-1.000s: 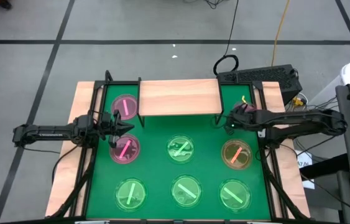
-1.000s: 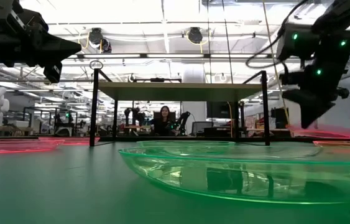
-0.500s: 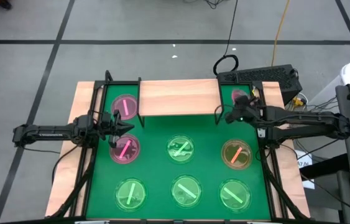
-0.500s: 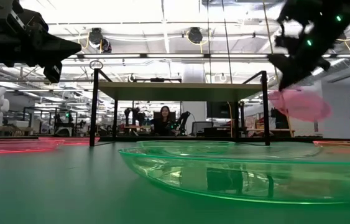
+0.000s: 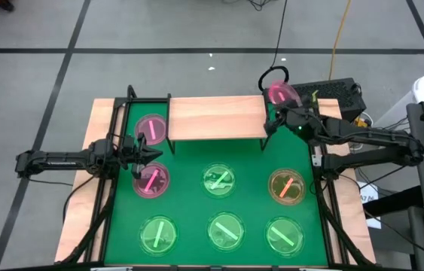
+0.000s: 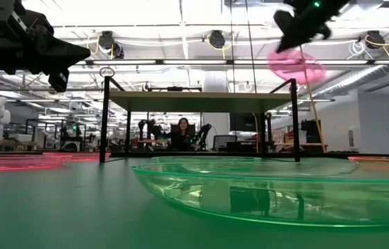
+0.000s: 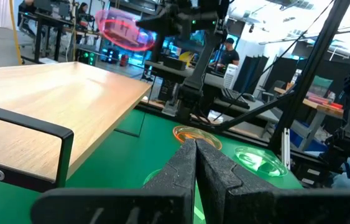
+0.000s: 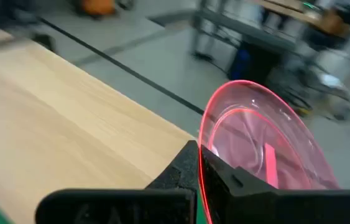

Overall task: Place and stack plates onto a shelf
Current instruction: Put the right pink transparent plate on the shelf

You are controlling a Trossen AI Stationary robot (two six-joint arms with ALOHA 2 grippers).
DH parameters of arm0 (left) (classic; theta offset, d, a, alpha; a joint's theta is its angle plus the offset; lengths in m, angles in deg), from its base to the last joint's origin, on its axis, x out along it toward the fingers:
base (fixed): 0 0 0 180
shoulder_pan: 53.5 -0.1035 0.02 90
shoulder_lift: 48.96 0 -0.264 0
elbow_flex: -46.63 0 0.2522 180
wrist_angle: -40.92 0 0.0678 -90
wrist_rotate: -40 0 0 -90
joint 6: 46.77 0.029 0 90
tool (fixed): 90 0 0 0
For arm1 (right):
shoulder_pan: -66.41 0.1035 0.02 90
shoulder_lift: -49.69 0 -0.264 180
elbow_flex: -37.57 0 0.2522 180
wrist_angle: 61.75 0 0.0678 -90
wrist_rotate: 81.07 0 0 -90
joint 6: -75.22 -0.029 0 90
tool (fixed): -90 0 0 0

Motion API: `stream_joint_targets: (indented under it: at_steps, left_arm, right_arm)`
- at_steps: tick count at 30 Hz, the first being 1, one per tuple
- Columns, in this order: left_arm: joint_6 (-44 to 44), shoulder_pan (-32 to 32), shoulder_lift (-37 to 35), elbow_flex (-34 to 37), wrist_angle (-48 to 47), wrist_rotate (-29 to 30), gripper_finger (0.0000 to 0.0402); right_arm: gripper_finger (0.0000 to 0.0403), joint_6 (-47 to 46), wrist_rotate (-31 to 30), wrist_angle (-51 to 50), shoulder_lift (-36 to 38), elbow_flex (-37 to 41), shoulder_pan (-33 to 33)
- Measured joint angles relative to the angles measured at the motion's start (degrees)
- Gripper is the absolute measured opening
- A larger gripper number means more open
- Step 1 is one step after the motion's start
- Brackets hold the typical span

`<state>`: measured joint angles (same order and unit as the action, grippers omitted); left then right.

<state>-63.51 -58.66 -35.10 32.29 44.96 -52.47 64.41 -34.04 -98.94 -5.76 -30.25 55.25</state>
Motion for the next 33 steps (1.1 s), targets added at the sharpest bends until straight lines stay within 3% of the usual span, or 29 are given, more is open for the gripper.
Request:
stream_joint_targets:
  at_steps: [5, 19, 33]
  left_arm:
    - [0.0, 0.0, 0.0, 0.0, 0.0, 0.0, 0.0015]
    - [0.0, 0.0, 0.0, 0.0, 0.0, 0.0, 0.0015]
    - [0.0, 0.0, 0.0, 0.0, 0.0, 0.0, 0.0015]
  right_arm:
    - [0.0000, 5.9, 8.3, 8.8, -4.8, 0.0, 0.0]
    - [0.0000, 11.0, 17.3, 18.0, -16.2, 0.0, 0.8]
    - [0.0000, 11.1, 19.3, 19.8, -23.1, 0.0, 2.6]
